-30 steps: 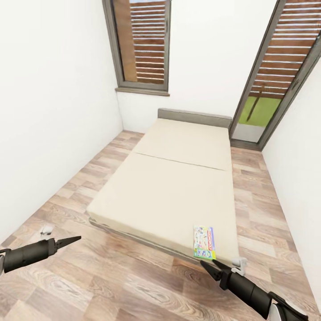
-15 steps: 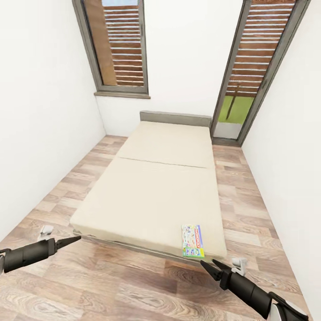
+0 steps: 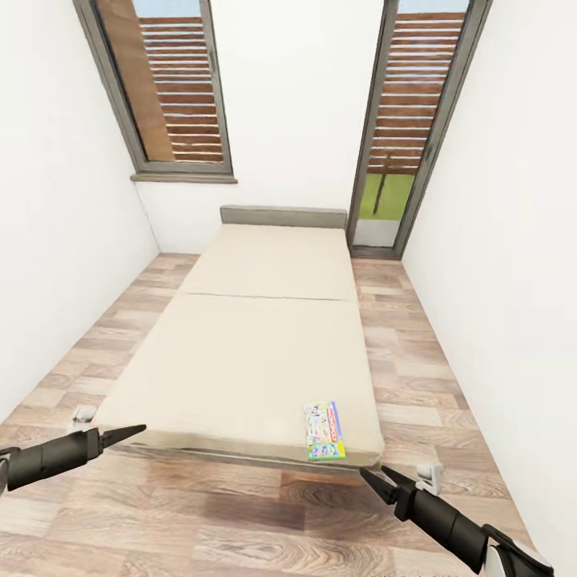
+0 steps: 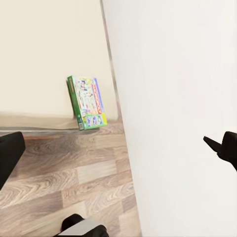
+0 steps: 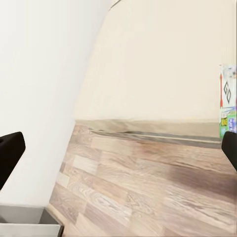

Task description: Put all the toys in the child's room - the three board games (two on the bed and one on the table), the two jigsaw puzzles on the table, and the tennis ball on the table - inside the toy box on the table in the child's room.

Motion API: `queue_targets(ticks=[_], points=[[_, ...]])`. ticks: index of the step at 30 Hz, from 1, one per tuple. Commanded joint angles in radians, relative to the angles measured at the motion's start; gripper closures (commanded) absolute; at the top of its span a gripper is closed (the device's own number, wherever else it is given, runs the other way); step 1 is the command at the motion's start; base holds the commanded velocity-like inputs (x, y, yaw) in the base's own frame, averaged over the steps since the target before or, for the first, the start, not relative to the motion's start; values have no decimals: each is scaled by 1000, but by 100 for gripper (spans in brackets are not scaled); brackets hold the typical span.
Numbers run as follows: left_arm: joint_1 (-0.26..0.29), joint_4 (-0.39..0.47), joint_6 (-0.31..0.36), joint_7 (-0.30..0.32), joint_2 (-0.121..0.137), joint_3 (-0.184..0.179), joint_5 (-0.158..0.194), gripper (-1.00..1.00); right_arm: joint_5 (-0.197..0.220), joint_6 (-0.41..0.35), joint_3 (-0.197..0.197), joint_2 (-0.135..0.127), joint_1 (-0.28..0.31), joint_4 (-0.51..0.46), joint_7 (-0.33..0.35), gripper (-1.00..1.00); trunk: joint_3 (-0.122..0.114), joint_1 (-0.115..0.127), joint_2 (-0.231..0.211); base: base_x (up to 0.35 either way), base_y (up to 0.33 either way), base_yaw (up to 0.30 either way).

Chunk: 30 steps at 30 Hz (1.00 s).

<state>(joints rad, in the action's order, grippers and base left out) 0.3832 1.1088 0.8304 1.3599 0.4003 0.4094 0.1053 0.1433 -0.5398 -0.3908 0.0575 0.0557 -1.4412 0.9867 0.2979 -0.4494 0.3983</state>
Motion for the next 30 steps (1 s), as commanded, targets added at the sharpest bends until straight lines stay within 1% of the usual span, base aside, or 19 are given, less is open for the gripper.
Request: queue_targets(ticks=[1,30], points=[[0,0,10,2,0,0,2,-100,4,-7,-2,1,1,0,3,-100,1,-1,2,0,0,-234],[0,0,10,1,-3,0,1,-100,2,-6,-1,2,1,2,-2,-100,-34,-1,2,0,8,-222]])
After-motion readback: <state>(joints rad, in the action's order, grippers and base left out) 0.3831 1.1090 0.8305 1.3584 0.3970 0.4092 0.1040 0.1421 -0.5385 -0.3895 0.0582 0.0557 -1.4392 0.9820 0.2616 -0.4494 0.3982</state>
